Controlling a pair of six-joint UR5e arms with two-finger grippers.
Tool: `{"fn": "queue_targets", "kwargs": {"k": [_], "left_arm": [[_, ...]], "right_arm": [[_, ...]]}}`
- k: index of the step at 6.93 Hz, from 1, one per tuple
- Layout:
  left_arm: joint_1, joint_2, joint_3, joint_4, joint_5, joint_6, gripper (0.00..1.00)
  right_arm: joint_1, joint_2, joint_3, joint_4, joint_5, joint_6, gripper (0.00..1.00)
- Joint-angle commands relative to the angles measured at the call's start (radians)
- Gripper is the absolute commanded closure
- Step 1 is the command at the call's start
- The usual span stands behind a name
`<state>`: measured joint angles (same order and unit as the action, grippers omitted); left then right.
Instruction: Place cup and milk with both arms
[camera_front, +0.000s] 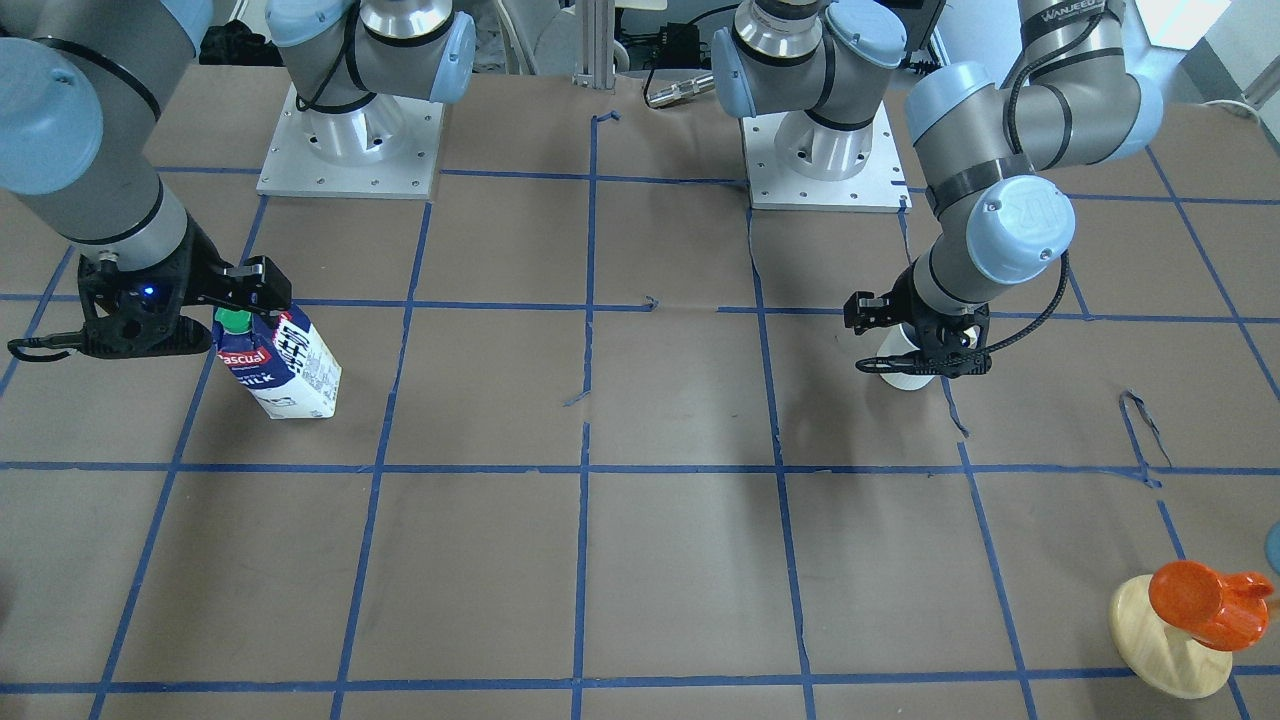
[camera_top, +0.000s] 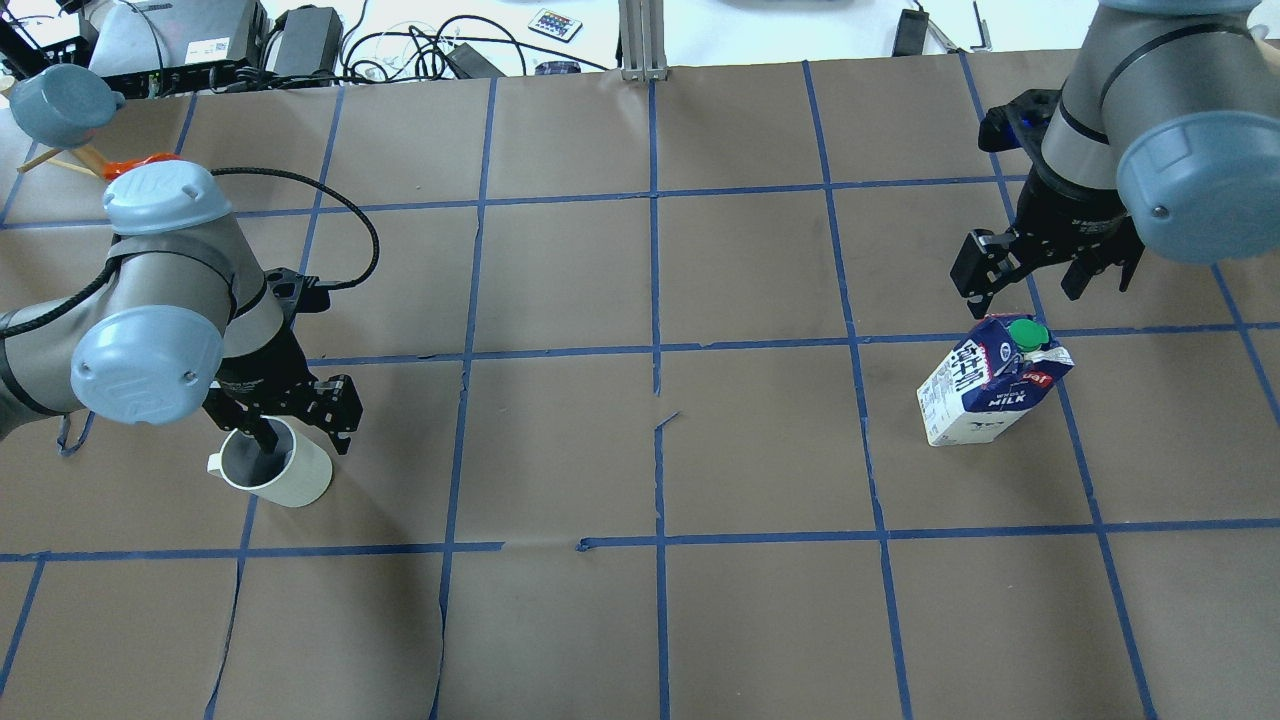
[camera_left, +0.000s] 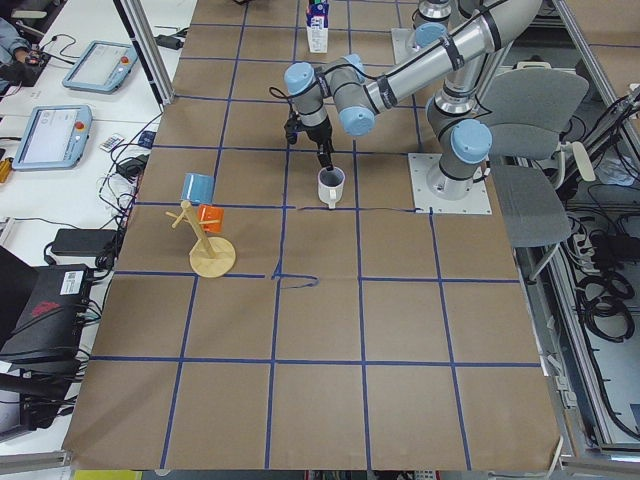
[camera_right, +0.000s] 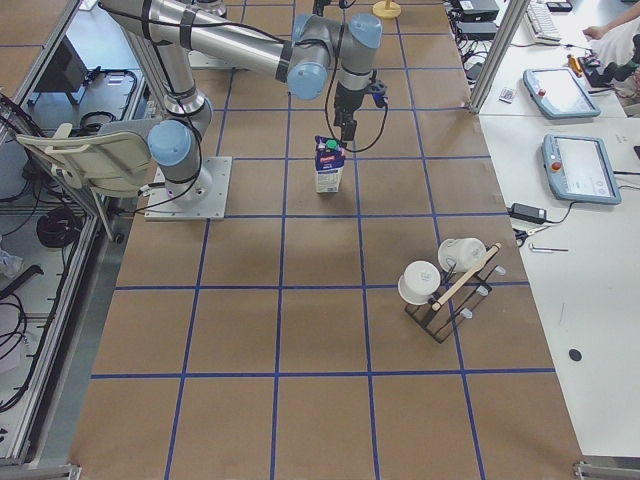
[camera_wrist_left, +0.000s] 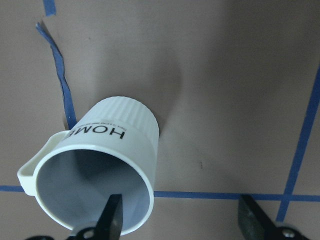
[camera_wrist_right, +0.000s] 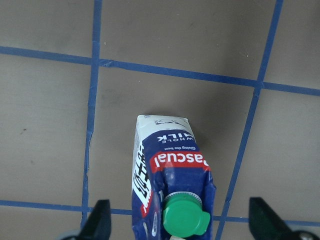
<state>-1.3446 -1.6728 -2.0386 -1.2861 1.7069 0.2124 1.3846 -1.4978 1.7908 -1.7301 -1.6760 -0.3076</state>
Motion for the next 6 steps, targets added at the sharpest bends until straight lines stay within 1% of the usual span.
{"fn": "queue_targets", "kwargs": {"k": [1,2,3,4,5,6], "left_arm": [[0.001,-0.016,-0.003,0.008,0.010,0.005,0.93],[0.001,-0.022,-0.003,0.008,0.035,0.004,1.00],[0.001,-0.022,-0.002,0.008,0.037,0.004,1.00],[-0.002,-0.021,0.003,0.008,0.037,0.002,1.00],[-0.008,-0.013,0.008,0.010,0.037,-0.001,1.00],[-0.036,-0.001,0.009,0.011,0.036,-0.027,1.00]], "right_arm": [[-0.032,0.008,0.041,-0.022,0.002,0.002,0.00],[-0.032,0.016,0.044,-0.025,0.002,0.004,0.00],[-0.033,0.021,0.045,-0.025,0.002,0.005,0.00],[-0.032,0.024,0.045,-0.025,0.004,0.008,0.05],[-0.033,0.024,0.044,-0.026,0.033,0.027,0.19],[-0.033,0.024,0.044,-0.026,0.070,0.037,0.28]]}}
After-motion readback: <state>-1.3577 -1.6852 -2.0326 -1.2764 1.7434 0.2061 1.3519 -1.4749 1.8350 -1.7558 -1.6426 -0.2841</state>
